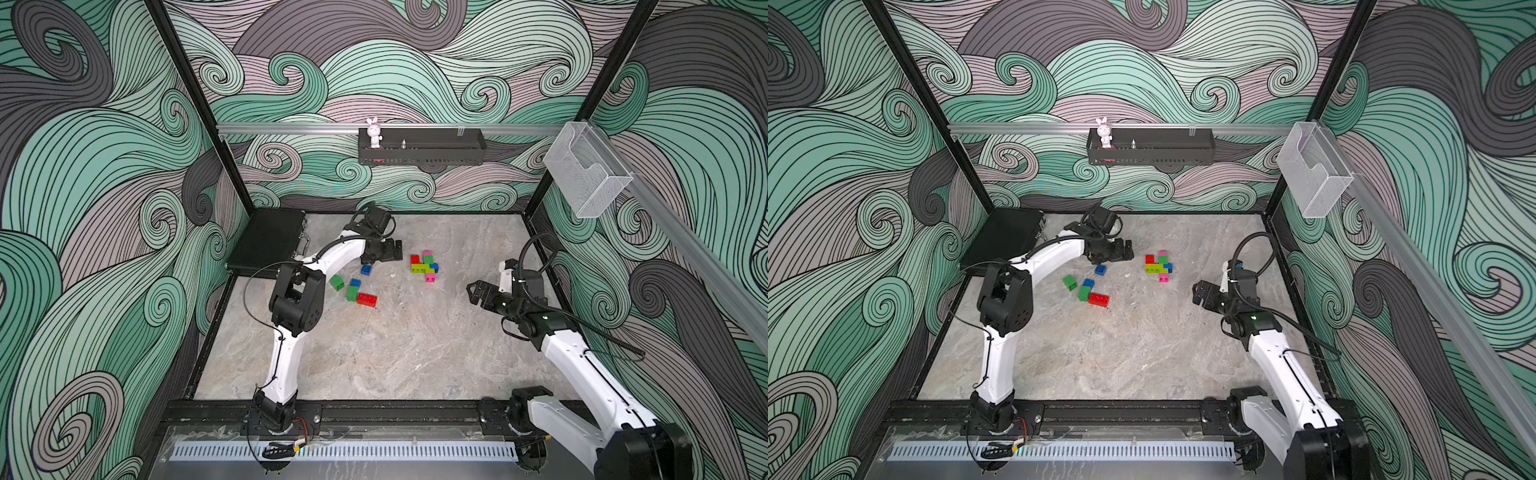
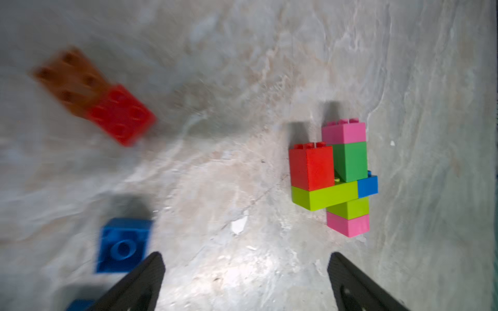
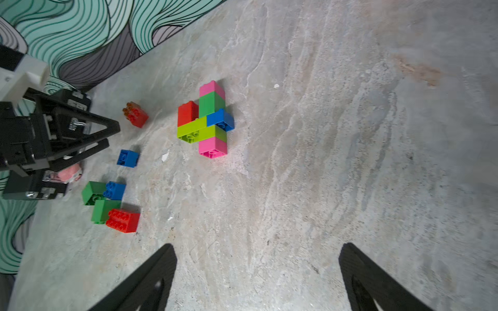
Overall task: Assemble the number 4 with lego
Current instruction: Place the lego brick at the center of the board, then move the lego brick at the center of the board.
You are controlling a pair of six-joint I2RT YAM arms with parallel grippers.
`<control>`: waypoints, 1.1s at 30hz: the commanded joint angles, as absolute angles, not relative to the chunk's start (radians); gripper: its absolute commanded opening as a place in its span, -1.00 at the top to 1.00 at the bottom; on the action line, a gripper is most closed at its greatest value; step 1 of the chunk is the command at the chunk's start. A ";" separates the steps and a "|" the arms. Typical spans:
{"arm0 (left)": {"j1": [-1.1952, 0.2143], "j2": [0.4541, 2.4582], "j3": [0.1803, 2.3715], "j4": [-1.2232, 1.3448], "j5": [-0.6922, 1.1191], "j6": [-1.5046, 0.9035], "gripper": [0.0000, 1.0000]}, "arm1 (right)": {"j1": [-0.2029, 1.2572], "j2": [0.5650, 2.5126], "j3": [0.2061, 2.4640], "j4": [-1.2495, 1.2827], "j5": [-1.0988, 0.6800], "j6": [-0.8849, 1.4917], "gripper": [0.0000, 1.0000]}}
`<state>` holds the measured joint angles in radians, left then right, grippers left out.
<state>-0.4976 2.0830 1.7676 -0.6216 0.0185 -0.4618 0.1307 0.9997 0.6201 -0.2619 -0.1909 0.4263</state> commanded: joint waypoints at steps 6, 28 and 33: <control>-0.456 2.153 1.816 -0.592 -0.258 -0.258 -0.96 | 0.214 1.066 0.648 -0.181 -0.249 0.419 -0.97; -0.364 2.660 2.468 -0.851 -0.187 -0.256 -0.29 | 0.251 1.047 0.640 -0.135 -0.201 0.399 -0.94; -0.359 2.676 2.479 -0.839 -0.175 -0.247 -0.03 | 0.252 1.049 0.638 -0.133 -0.205 0.396 -0.92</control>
